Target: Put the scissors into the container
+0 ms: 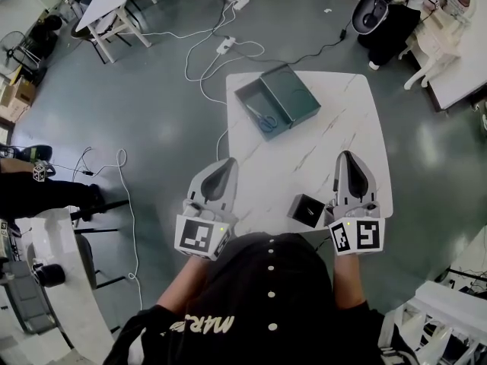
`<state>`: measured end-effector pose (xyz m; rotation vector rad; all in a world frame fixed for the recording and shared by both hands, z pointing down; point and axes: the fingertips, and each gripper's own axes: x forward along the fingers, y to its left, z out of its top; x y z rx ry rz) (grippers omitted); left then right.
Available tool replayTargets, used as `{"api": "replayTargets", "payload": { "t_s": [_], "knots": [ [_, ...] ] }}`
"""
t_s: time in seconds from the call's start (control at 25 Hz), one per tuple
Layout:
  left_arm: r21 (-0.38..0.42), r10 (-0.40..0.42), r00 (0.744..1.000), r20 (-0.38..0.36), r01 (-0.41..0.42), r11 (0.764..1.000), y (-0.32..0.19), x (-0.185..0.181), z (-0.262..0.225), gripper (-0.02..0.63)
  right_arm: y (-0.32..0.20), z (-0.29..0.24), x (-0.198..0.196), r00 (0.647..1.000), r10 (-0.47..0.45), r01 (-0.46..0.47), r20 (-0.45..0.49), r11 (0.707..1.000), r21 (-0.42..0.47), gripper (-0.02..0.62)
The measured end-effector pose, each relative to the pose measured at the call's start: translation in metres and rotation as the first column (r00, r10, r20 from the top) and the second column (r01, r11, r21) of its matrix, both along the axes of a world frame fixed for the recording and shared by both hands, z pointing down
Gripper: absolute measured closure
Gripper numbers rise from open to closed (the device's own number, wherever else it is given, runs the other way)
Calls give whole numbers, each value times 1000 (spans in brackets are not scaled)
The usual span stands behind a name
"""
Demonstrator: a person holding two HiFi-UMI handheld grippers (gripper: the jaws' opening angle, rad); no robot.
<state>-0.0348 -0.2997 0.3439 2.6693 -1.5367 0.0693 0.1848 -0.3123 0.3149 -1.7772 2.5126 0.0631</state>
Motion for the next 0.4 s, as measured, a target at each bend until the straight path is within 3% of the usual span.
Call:
{"api": "replayTargets", "payload": {
  "t_s": [0.4],
  "knots": [
    [-2,19,1000,-6,-19,1000,5,10,3,580,3,-1,-6,1000,-12,12,9,1000,10,581]
  ]
}}
